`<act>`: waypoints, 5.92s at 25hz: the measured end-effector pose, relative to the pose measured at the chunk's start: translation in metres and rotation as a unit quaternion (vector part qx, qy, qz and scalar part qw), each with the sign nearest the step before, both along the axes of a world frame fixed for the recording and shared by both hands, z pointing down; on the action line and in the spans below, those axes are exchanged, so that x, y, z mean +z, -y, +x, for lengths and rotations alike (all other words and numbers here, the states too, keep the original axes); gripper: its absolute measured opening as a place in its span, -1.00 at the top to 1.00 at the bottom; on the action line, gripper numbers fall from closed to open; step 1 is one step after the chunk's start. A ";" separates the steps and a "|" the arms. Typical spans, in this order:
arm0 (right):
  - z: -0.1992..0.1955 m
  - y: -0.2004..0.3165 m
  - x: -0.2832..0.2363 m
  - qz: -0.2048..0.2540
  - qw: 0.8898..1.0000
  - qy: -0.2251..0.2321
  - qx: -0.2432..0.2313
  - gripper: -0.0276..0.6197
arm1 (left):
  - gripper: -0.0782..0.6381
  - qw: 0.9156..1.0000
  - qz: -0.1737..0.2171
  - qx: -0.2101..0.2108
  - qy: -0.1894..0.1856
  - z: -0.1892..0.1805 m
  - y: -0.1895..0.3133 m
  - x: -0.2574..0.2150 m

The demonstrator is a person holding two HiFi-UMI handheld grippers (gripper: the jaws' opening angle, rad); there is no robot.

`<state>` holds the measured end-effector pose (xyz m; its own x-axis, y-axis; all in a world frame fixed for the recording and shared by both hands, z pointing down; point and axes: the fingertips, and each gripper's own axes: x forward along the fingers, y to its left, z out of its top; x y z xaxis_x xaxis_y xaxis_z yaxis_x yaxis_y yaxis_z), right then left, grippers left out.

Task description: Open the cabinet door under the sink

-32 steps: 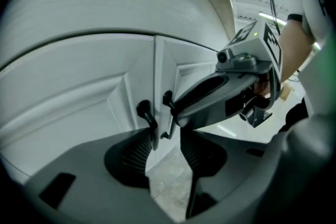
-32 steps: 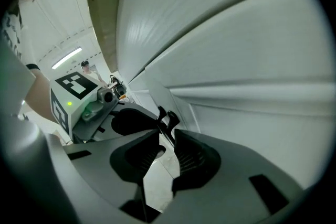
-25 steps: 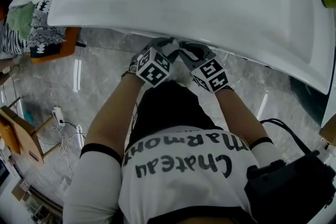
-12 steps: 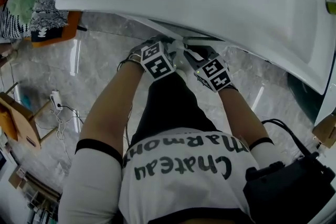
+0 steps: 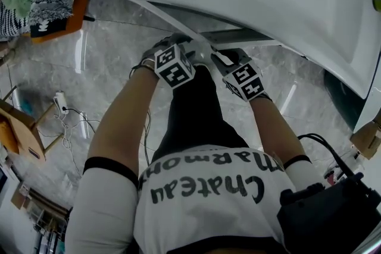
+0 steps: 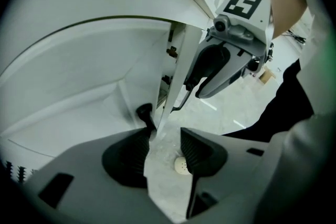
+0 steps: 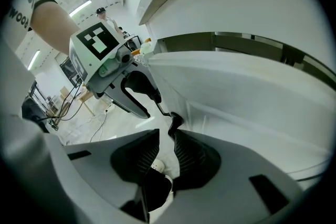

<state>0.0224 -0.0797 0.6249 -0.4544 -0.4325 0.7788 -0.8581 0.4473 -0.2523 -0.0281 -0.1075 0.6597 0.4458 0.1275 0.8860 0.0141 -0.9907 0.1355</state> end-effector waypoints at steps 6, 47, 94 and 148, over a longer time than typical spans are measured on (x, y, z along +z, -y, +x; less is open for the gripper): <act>0.000 -0.008 -0.001 -0.001 1.000 -0.006 0.004 0.68 | 0.32 0.999 0.021 0.026 0.005 -0.008 -0.003 0.000; -0.006 -0.068 0.003 -0.024 0.999 -0.028 -0.033 0.68 | 0.22 0.991 0.053 0.097 0.078 -0.079 -0.028 0.007; 0.017 -0.149 0.010 -0.087 0.985 -0.111 -0.094 0.63 | 0.22 0.959 0.094 0.194 0.183 -0.184 -0.025 0.012; 0.109 -0.245 0.021 -0.161 0.951 -0.198 -0.172 0.60 | 0.19 0.917 0.167 0.298 0.207 -0.301 0.033 0.005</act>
